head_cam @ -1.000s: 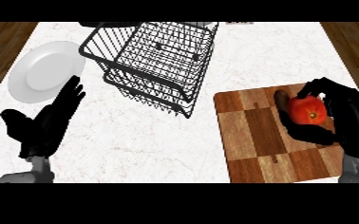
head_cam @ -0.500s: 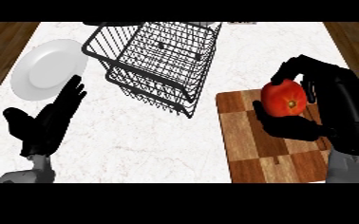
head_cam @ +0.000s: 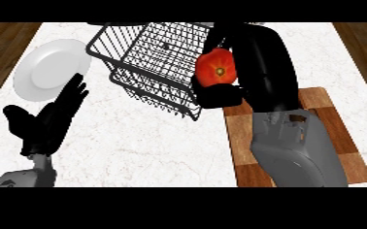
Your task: Pick the tomato from the cutting board and place it in the tiered basket
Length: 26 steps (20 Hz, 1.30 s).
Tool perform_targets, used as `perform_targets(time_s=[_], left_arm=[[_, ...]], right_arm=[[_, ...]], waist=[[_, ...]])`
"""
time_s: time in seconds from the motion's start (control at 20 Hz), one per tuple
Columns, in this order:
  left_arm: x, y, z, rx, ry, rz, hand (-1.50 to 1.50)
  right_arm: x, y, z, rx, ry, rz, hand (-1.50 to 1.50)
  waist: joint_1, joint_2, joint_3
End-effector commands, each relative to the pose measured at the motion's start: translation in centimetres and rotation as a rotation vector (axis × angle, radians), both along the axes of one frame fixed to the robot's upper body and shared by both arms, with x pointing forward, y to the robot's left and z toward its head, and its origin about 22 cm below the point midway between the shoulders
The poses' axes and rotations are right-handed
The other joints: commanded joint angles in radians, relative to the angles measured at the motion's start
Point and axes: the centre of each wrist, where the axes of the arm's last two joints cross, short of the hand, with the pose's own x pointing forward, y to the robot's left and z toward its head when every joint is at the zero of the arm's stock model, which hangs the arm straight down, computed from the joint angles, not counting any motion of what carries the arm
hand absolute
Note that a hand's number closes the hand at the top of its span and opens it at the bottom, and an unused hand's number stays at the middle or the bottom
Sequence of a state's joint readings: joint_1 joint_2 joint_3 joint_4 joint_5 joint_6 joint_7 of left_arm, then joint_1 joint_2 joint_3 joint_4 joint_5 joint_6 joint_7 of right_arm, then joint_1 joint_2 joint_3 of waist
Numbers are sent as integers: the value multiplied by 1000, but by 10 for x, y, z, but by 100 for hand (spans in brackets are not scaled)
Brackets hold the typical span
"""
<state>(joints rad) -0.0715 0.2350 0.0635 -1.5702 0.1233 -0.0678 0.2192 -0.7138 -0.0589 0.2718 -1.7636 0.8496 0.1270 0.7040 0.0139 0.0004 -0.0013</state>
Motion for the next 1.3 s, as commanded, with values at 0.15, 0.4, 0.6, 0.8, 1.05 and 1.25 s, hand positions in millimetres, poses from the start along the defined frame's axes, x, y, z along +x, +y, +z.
perform_targets(time_s=[0.15, 0.4, 0.6, 0.8, 1.05, 1.25], left_arm=[[3, -10, -16, -11, -12, -6, 0], [-2, -9, -3, 3, 2, -1, 0], [-13, -15, -5, -12, -16, 11, 0], [-1, -11, -2, -17, 12, -13, 0], [-8, 0, -9, -8, -10, -12, 0], [4, -13, 3, -10, -5, -9, 0]], right_arm=[[31, 60, 7, -8, 34, -13, 150], [48, 69, -10, 12, 107, -40, 150], [64, 77, -1, 4, 125, -50, 150], [75, 75, -33, -22, 141, -42, 150], [87, 82, -50, -45, 84, -92, 150], [108, 76, -53, -59, 90, -104, 150]], waist=[[2, 2, 0], [1, 1, 1], [3, 1, 1], [0, 1, 1], [14, 4, 1], [5, 4, 1]])
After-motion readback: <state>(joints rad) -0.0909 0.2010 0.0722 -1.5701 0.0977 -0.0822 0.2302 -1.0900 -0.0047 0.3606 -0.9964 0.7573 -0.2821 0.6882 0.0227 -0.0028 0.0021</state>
